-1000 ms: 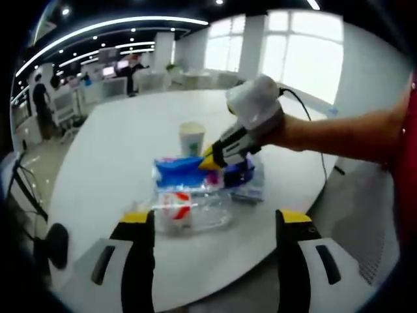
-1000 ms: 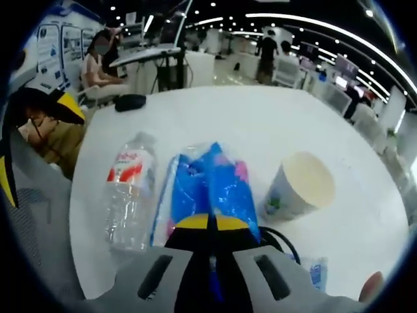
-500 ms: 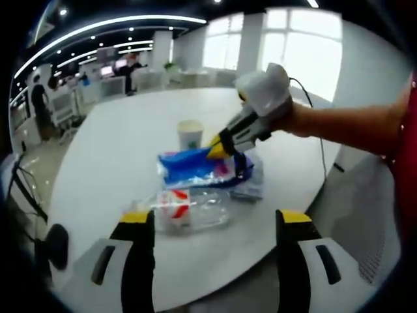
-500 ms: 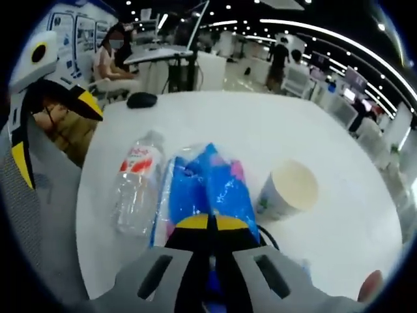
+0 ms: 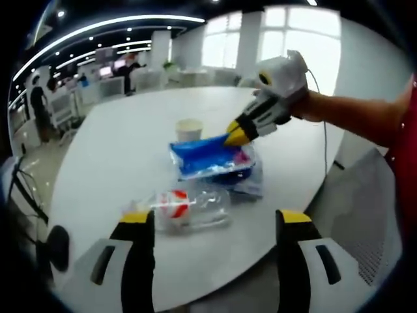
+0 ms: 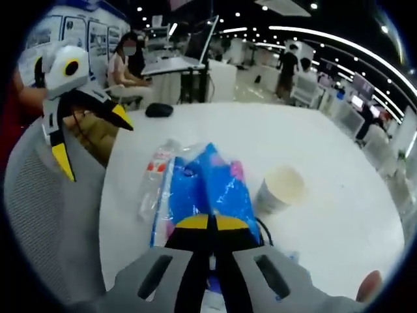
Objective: Arrange the tabletop items into an orderly group along one side of the table until the central work area is clear of visible clutter.
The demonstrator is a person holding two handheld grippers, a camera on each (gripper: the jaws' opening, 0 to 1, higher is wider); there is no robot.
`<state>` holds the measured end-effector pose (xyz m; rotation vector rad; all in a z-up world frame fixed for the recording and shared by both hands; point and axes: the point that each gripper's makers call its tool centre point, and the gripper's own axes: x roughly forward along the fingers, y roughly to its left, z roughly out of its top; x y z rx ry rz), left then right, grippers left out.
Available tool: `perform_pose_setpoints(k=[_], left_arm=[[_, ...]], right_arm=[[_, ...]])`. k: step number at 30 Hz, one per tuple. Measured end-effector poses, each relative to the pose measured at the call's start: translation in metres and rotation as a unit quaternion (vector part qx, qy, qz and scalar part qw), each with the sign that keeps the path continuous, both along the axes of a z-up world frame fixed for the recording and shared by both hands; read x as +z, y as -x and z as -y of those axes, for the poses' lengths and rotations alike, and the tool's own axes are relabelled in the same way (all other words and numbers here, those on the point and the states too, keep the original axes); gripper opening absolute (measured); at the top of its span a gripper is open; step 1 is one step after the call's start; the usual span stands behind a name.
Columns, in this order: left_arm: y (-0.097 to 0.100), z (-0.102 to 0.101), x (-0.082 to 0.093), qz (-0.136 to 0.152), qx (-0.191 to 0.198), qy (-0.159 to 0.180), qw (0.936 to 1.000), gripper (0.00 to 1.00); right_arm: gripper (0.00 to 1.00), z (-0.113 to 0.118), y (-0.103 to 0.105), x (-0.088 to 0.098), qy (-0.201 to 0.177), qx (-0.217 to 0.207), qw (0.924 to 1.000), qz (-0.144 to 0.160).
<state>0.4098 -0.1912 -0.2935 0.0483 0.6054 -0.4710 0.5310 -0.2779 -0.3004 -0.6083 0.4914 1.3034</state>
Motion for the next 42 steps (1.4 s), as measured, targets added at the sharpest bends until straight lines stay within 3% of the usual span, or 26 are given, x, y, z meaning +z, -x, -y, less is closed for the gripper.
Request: perform_pose_setpoints(k=[11, 22, 31, 42], left_arm=[[0.001, 0.002, -0.002, -0.003, -0.006, -0.003, 1.0000, 0.73], [0.000, -0.003, -0.003, -0.003, 0.009, -0.014, 0.9999, 0.72], [0.001, -0.002, -0.005, -0.011, 0.011, -0.023, 0.9996, 0.72], [0.001, -0.010, -0.010, -0.022, 0.026, -0.036, 0.9988, 0.72]], right_arm=[[0.01, 0.048, -0.002, 0.029, -0.001, 0.009, 0.9996, 0.027], [0.01, 0.121, -0.031, 0.043, 0.015, -0.009, 0.9986, 0.049], [0.01, 0.190, -0.063, 0.040, 0.031, -0.044, 0.9974, 0.047], [0.01, 0.241, -0.092, 0.033, 0.047, -0.043, 0.9960, 0.063]])
